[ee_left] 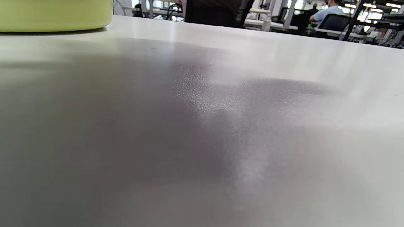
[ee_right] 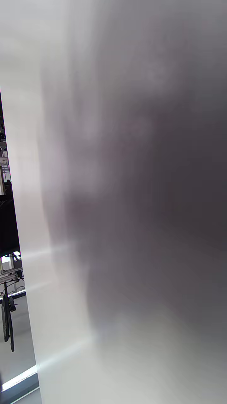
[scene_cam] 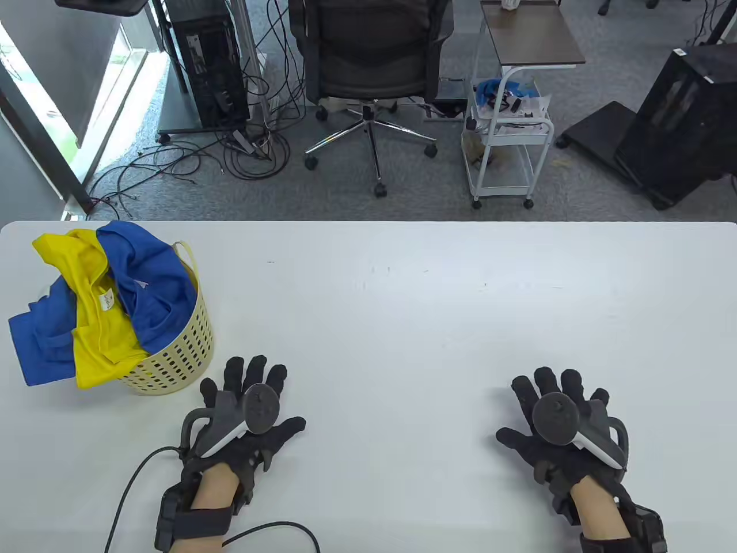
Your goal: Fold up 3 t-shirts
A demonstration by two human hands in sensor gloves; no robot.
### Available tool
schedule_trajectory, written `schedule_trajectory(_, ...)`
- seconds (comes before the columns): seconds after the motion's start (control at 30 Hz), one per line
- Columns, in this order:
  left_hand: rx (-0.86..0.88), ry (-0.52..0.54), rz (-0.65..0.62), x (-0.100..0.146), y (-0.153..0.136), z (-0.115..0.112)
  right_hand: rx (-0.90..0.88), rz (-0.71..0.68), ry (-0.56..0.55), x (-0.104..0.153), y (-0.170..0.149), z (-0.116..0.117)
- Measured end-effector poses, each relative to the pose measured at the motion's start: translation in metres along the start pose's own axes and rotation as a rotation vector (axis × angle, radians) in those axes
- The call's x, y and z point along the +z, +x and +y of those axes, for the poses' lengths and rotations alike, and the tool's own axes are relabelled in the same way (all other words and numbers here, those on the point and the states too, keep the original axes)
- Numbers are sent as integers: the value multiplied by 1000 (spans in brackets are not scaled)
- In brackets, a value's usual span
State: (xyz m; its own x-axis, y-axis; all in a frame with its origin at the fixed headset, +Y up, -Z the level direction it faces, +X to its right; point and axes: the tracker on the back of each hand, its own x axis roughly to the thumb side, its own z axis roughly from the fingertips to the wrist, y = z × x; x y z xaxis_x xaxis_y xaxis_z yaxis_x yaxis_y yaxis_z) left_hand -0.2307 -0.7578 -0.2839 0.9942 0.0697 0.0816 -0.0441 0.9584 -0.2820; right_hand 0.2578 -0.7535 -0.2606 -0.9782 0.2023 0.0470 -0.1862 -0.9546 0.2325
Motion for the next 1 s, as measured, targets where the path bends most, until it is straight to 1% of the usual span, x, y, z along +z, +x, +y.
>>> schedule_trajectory(0.13, 0, -14, 4, -1, 0, 0, 0, 2, 10, -2, -1, 1)
schedule_trajectory(0.23, -2, -5, 4, 1, -1, 1, -4, 2, 12, -2, -1, 1)
schedule_trajectory(0.43, -4, -5, 1, 0, -1, 1, -6, 1, -8, -1, -1, -2)
schedule_trajectory(0.6, -28, -12, 24, -2, -6, 2, 7, 15, -20, -2, -2, -2)
schedule_trajectory(0.7, -29, 8, 33, -2, -8, 3, 0, 8, -24, -2, -2, -2)
schedule_trajectory(0.77, -21, 51, 38, 0, -7, 10, -5, 4, -16, -3, -2, -2)
schedule_trajectory(0.83, 7, 108, 33, 6, -4, 25, -9, -2, -16, -3, -2, -2)
schedule_trajectory(0.9, 3, 158, 32, 11, -2, 48, -20, -10, -19, -3, -1, -3)
schedule_trajectory(0.93, -5, 159, 30, 13, -2, 59, -23, -12, -18, -3, -1, -3)
schedule_trajectory(0.97, 0, 163, 21, 14, -6, 75, -26, -13, -17, -3, -2, -3)
schedule_trajectory(1.0, 5, 183, 42, 16, -9, 88, -28, -15, -16, -3, -2, -3)
